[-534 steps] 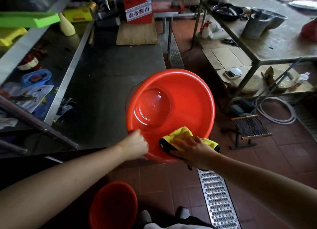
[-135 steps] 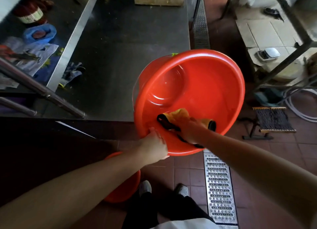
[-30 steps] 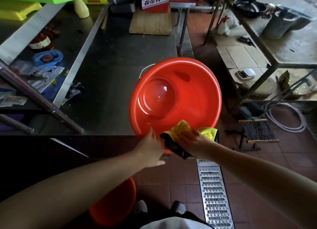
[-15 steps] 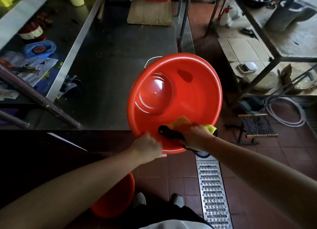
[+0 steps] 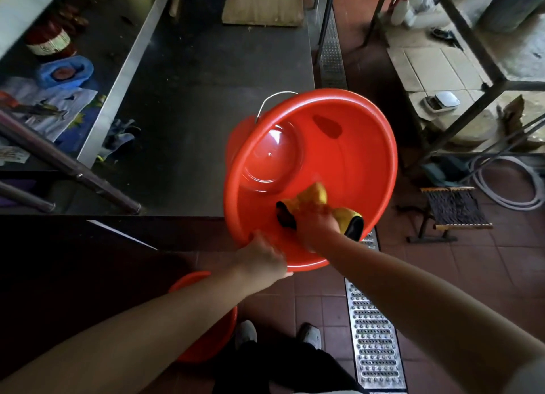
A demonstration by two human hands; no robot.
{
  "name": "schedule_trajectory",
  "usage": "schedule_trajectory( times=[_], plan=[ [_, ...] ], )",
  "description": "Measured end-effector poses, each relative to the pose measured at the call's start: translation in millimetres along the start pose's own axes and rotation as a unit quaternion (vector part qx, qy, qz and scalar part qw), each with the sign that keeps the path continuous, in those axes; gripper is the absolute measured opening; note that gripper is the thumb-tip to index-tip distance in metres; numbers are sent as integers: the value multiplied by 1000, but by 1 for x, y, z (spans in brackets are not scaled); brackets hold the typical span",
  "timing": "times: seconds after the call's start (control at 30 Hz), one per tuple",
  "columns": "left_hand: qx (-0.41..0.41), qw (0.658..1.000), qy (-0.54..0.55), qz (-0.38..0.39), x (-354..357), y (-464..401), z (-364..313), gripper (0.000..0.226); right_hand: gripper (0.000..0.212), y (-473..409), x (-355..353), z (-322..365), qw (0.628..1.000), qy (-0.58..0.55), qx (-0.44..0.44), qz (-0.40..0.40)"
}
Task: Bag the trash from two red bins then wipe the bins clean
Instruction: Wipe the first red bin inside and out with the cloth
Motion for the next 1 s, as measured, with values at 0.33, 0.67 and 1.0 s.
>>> schedule_trajectory(
  times=[0.33,0.67,1.0],
  plan=[
    [40,996,-73,29,8,8,-1,47,64,-35,12,1,1000,-26,1,5],
    [93,986,-133,29,15,15,7,38,51,-113,33,12,999,-41,-15,-16],
    [42,991,-59,108,27,4,-1,41,61,-34,40,24,998,-44,-42,-24]
  ],
)
Point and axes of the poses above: each hand's wrist, its own y-axis away from the middle knuckle, its own x-axis out of the palm, z = x × y, the point moved 7 cm from there along -y, towards the middle knuckle, and after that the axes turned 8 degrees about y, right-handed, at the moved point
